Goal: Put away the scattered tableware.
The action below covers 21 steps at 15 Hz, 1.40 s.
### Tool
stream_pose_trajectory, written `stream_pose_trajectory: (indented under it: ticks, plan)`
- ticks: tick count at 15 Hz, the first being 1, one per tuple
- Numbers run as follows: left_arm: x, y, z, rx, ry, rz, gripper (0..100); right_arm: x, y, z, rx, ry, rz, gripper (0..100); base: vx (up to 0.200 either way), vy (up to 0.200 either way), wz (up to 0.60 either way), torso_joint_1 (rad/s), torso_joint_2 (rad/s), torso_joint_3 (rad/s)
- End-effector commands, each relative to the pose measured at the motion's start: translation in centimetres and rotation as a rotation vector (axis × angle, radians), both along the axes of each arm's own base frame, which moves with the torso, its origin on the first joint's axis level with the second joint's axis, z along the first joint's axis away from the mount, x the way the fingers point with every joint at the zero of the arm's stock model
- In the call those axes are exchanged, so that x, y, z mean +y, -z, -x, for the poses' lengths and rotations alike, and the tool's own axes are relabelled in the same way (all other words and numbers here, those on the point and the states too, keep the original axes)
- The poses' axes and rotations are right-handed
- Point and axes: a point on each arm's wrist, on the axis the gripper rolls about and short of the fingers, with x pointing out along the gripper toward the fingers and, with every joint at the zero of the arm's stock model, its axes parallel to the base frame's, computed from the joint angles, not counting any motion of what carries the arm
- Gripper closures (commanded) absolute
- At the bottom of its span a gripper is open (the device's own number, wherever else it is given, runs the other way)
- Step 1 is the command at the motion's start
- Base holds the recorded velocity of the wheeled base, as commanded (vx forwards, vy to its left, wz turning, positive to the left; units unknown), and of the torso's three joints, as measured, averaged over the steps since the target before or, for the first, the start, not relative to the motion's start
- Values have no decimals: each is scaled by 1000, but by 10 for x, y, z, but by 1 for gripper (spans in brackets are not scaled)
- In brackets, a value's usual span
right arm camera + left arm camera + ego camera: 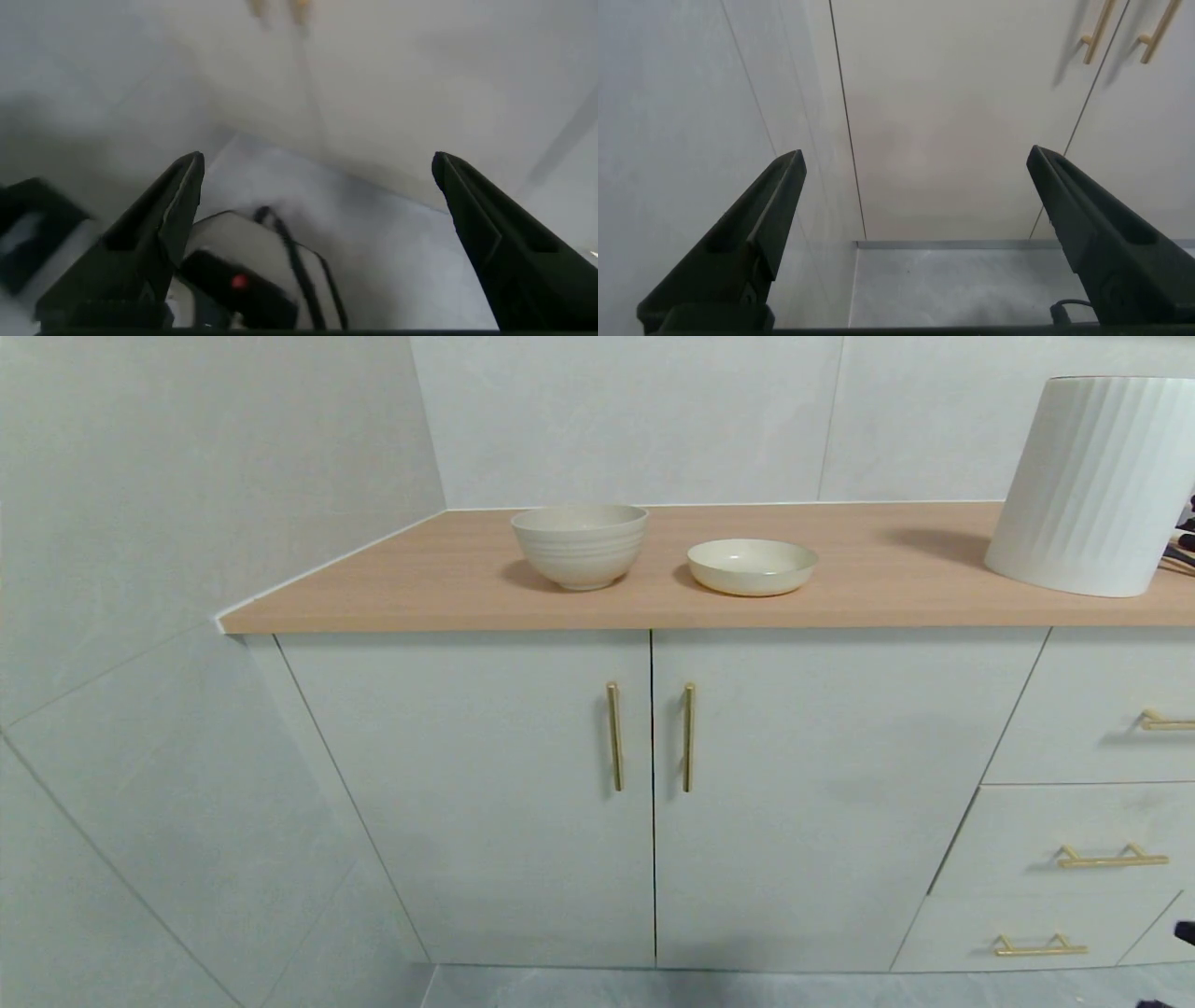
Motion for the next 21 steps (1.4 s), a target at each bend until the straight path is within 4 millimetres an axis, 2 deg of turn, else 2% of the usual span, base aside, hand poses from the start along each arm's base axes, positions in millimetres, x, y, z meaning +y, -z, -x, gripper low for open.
stream_pose_trajectory:
  ticks: [1, 2, 3, 4, 8, 11, 13, 14, 17, 21]
  plan:
    - [0, 0, 0, 0, 0, 0, 0, 38, -19, -77, 125, -182, 22, 0, 0, 0, 0, 0, 0, 0]
    - [0, 0, 0, 0, -1, 1, 0, 51, -22, -97, 125, -210, 22, 0, 0, 0, 0, 0, 0, 0]
    - [0, 0, 0, 0, 0, 0, 0, 59, -24, -107, 130, -227, 22, 0, 0, 0, 0, 0, 0, 0]
    - [0, 0, 0, 0, 0, 0, 0, 76, -31, -127, 136, -265, 22, 0, 0, 0, 0, 0, 0, 0]
    - [0, 0, 0, 0, 0, 1, 0, 111, -32, -165, 167, -323, 21, 0, 0, 0, 0, 0, 0, 0]
    - [0, 0, 0, 0, 0, 0, 0, 135, -35, -184, 162, -363, 19, 0, 0, 0, 0, 0, 0, 0]
    - [0, 0, 0, 0, 0, 0, 0, 145, -25, -191, 200, -375, 23, 0, 0, 0, 0, 0, 0, 0]
    - [0, 0, 0, 0, 0, 0, 0, 156, -8, -201, 221, -384, 34, 0, 0, 0, 0, 0, 0, 0]
    - [0, 0, 0, 0, 0, 0, 0, 176, 18, -229, 207, -340, -59, 0, 0, 0, 0, 0, 0, 0]
    - [0, 0, 0, 0, 0, 0, 0, 185, 34, -246, 147, -259, -147, 0, 0, 0, 0, 0, 0, 0]
